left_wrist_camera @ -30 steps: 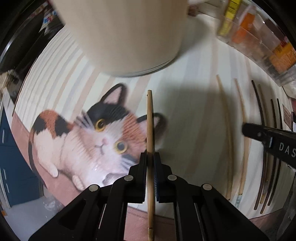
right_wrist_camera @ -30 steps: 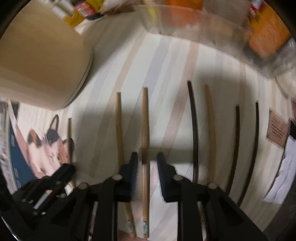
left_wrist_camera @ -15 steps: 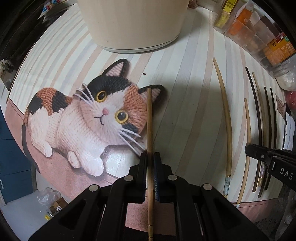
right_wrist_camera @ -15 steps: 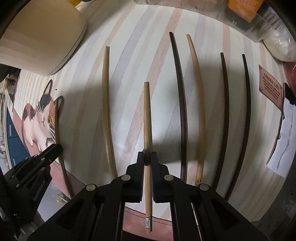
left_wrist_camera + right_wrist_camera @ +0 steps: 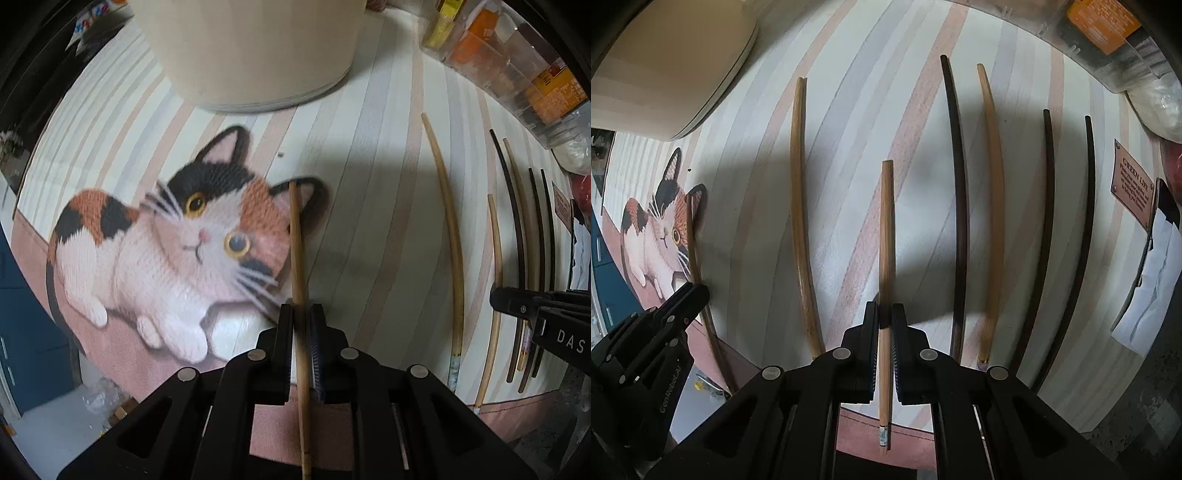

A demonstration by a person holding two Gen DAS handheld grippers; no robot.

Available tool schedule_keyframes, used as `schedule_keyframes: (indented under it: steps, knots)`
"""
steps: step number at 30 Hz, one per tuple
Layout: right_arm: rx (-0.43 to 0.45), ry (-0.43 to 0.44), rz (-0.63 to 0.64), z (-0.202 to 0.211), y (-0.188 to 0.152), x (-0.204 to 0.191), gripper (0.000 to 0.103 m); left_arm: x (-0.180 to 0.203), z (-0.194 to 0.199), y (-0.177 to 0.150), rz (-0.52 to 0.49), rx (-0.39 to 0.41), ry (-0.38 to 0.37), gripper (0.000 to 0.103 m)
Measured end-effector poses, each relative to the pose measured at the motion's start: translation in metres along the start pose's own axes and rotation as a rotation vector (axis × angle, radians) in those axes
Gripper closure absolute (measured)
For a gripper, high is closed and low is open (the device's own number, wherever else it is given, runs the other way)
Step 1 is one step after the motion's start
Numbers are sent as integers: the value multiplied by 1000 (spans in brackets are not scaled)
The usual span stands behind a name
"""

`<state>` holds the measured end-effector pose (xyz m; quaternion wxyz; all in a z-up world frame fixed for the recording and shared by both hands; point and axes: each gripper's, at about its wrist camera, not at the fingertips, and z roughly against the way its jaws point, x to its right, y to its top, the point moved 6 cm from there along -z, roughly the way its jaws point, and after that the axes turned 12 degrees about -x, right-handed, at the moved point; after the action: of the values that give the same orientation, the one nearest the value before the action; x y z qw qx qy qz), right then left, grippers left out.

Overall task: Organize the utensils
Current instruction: 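Lift both held chopsticks and carry them above the cream holder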

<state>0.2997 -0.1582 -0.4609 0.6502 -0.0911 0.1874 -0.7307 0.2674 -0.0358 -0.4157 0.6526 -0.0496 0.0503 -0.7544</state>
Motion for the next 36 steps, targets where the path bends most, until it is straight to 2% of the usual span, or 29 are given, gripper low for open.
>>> schedule_keyframes:
  steps: [5, 12, 19, 25, 26, 30, 33, 36]
  knots:
    - [16, 37, -15, 2, 0, 8, 97, 7, 4, 6, -19, 29, 14, 98]
    - [146, 78, -45, 10, -24, 14, 97, 4, 43, -5, -27, 133, -16, 98]
    - [299, 130, -49, 49, -56, 12, 97, -5, 92, -21, -34, 245, -73, 98]
    - [482, 171, -23, 115, -79, 4, 97, -9, 149, -23, -44, 381, -104, 99]
    - [504, 179, -20, 130, -72, 3, 97, -8, 158, -21, -47, 406, -110, 99]
    - [631, 232, -4, 191, -76, -8, 97, -8, 226, -17, -57, 540, -167, 99]
    - [741, 286, 21, 251, -80, -15, 97, -10, 290, -6, -67, 645, -220, 99]
    - [826, 324, 51, 306, -75, -28, 97, -18, 334, 11, -65, 714, -247, 99]
